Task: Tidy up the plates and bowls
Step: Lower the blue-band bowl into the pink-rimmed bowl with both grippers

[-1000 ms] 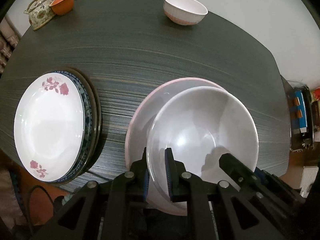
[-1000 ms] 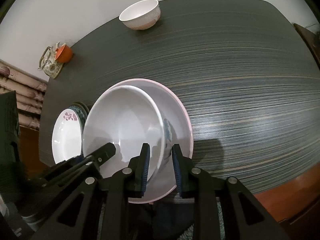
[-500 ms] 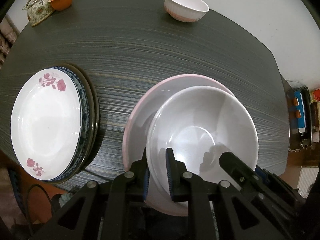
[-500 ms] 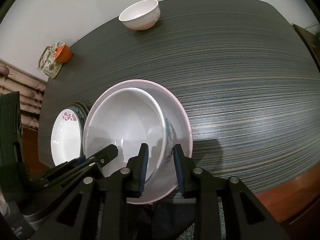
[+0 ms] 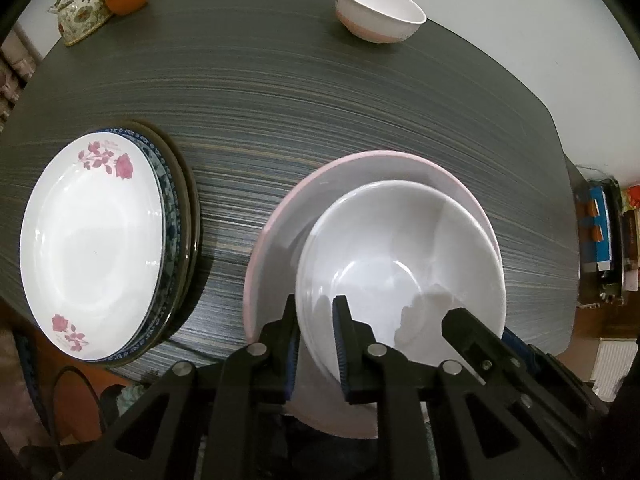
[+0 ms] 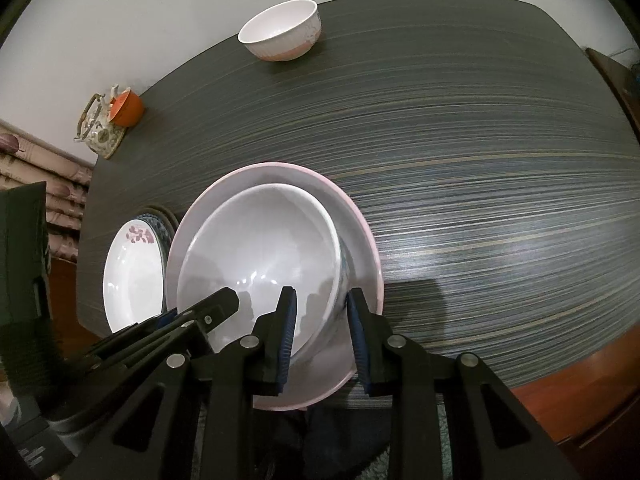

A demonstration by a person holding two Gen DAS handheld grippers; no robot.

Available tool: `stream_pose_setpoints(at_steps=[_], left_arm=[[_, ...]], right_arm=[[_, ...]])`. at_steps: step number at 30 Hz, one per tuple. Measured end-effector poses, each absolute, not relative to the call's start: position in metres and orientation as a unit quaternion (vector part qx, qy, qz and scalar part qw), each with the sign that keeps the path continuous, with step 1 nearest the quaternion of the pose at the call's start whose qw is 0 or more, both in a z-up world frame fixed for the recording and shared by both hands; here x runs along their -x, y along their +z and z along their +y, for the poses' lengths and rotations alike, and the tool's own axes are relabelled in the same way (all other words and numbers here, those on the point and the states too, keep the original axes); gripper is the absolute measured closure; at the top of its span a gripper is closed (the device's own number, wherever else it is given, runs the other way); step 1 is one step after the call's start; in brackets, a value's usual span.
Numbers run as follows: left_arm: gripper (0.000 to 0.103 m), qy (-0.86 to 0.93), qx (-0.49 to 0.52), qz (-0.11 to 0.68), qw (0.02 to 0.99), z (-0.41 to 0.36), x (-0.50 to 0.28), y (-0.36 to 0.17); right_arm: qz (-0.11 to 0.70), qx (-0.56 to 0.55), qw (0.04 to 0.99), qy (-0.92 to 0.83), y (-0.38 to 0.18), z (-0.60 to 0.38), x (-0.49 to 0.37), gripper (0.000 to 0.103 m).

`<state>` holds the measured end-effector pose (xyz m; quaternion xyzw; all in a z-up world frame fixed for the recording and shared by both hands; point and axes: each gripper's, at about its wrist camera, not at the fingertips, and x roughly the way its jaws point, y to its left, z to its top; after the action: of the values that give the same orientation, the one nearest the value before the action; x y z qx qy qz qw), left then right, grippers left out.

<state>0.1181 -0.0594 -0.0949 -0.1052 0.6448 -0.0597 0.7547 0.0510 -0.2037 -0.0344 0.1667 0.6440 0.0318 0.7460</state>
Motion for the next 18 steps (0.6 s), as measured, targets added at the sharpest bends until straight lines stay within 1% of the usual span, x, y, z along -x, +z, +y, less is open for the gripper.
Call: stream_pose_setpoints(at_steps=[12, 18], left_arm=[[0.081, -0.061, 0.098, 0.637, 0.762, -0.062, -0.117, -0.090], [0.078, -0.061, 0.088, 0.619, 0.778, -0.059, -0.117, -0.083]], right_arm=[[0.641, -0.177, 0.746, 0.033, -0.031, -0.212, -0.050, 0.075], [0.639, -0.179, 0.748, 0.035, -0.028, -0.213, -0.048, 0.073]])
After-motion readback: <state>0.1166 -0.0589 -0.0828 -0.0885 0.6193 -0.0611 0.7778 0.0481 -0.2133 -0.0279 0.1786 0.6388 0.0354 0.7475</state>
